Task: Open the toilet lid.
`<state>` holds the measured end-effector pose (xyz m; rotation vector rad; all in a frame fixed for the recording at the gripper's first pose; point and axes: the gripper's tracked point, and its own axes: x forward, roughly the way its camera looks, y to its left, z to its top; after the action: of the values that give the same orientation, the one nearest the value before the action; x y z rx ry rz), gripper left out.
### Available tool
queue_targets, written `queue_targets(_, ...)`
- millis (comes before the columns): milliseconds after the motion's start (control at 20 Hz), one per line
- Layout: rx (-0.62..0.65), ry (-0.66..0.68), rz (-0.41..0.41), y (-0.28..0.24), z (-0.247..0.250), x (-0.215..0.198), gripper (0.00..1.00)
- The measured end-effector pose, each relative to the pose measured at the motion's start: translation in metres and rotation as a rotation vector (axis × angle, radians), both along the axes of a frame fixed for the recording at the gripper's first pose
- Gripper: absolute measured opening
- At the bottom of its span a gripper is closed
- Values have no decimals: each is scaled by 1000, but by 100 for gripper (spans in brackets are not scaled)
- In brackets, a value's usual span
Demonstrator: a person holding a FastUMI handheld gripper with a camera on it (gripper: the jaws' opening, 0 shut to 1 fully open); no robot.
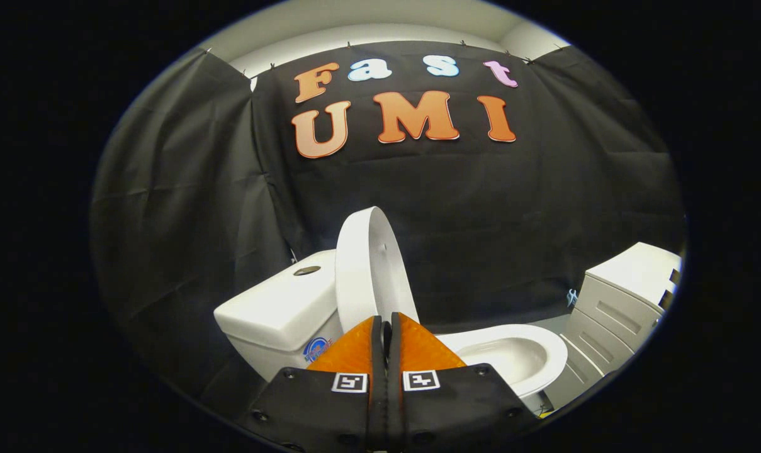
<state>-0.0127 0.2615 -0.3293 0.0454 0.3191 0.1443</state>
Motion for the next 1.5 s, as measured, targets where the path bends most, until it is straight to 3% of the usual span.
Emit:
queue_targets(1000, -36, 21, 68, 33, -5, -5, 10)
queue_targets(1200, -19, -25, 72, 27, 22, -8, 39)
queue_targets(1450, -53, -109, 38, -20, 72, 0, 98)
queue_targets(1500, -49, -118, 25, -33, 81, 2, 98)
